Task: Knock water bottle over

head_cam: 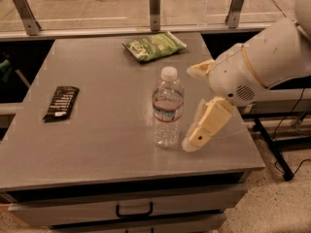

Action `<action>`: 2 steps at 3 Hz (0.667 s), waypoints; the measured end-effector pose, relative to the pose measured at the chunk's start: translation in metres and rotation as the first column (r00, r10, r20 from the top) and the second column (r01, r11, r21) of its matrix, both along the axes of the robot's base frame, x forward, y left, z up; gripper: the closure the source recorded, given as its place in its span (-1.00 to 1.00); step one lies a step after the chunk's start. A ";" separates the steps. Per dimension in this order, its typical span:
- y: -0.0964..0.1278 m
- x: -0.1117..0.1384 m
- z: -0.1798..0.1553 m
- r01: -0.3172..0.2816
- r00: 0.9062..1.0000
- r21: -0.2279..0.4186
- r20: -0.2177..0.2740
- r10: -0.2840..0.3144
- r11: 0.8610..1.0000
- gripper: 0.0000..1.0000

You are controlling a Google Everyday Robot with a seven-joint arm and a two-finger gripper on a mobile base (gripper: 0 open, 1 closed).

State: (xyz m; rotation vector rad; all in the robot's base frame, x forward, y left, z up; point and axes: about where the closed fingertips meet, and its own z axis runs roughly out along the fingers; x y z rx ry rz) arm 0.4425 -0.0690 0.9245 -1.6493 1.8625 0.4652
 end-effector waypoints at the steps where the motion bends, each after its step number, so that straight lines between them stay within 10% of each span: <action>1: 0.032 0.018 -0.006 -0.071 0.997 0.118 0.045 0.066 0.990 -1.00; 2: 0.062 0.040 0.000 -0.133 0.988 0.207 0.105 0.113 0.969 -1.00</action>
Offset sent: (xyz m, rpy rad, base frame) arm 0.0689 0.0924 0.0087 0.3346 -0.1567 0.1822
